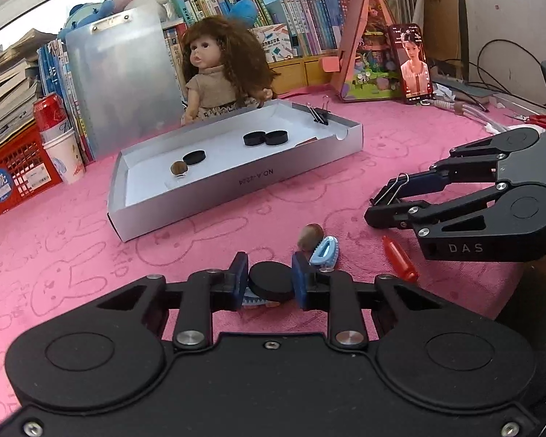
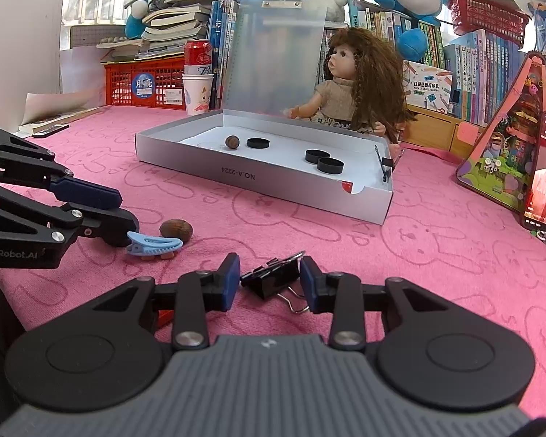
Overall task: Organize rigid objects
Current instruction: 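Close the right gripper on the black binder clip while the left gripper grasps a black lid, then carry the binder clip and black lid over the white tray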
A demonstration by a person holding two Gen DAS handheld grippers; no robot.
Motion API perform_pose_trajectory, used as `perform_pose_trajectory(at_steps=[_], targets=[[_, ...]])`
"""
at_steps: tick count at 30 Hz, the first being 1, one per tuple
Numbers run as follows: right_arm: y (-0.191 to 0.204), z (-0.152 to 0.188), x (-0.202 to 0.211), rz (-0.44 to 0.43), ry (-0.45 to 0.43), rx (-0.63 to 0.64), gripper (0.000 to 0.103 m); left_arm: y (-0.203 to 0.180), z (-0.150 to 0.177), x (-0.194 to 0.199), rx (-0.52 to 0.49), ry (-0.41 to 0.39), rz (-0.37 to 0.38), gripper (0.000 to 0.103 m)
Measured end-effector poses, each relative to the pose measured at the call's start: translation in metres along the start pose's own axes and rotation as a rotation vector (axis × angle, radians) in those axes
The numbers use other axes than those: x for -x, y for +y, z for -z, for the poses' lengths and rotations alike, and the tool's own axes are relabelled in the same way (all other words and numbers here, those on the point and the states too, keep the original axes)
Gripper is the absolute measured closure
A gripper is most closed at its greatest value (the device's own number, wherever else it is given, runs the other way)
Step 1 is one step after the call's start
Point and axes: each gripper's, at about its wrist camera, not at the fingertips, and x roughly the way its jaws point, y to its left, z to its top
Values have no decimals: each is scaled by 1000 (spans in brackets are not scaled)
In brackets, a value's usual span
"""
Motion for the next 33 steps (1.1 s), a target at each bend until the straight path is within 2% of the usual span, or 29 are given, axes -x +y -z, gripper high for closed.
perform_pose_trajectory(at_steps=[5, 8, 13, 19, 21, 33], targets=[[0, 0, 0, 0, -1, -1, 60, -1, 1, -1, -22, 18, 20, 72], [0, 0, 0, 0, 0, -2, 60, -4, 3, -1, -56, 16, 9, 68], [0, 0, 0, 0, 0, -3, 59, -8, 5, -2, -82, 13, 1, 67], [-1, 0, 0, -1, 1, -3, 58, -4, 2, -4, -41, 16, 3, 67], [-1, 0, 0, -1, 1, -4, 58, -1, 1, -5, -18, 17, 0, 73], [0, -2, 3, 5, -14, -16, 61, 8, -5, -1, 55, 13, -3, 73]])
